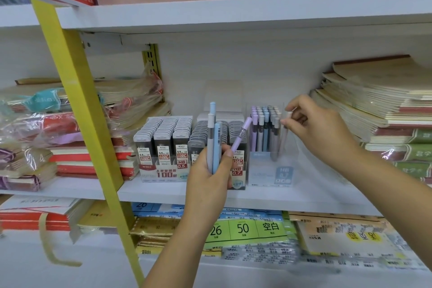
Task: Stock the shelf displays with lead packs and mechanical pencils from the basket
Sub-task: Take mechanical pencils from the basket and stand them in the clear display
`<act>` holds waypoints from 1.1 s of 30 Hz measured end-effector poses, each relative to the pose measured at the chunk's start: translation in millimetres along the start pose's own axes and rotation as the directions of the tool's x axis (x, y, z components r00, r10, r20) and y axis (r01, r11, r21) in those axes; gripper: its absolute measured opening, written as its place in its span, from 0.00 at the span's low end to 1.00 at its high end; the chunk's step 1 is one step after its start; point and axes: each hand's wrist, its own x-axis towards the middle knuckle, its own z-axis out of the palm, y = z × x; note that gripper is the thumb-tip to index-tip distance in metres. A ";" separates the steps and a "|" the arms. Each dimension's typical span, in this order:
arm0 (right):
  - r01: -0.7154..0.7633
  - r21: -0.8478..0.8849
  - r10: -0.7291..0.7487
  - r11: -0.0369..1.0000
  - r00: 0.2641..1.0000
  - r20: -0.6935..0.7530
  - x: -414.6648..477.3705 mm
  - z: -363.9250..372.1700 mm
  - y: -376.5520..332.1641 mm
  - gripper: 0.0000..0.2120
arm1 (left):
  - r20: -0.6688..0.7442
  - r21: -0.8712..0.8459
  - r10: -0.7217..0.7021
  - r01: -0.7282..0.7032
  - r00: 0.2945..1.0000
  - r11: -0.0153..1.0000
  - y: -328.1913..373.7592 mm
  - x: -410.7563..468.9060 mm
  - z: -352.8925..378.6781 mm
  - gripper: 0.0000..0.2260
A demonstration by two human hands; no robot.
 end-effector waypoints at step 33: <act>-0.053 0.242 0.028 0.969 0.994 0.107 3.3 9.6 -44.7 0.07 | 0.127 -0.090 -0.139 0.151 0.982 0.984 2.2 1.5 -13.3 0.11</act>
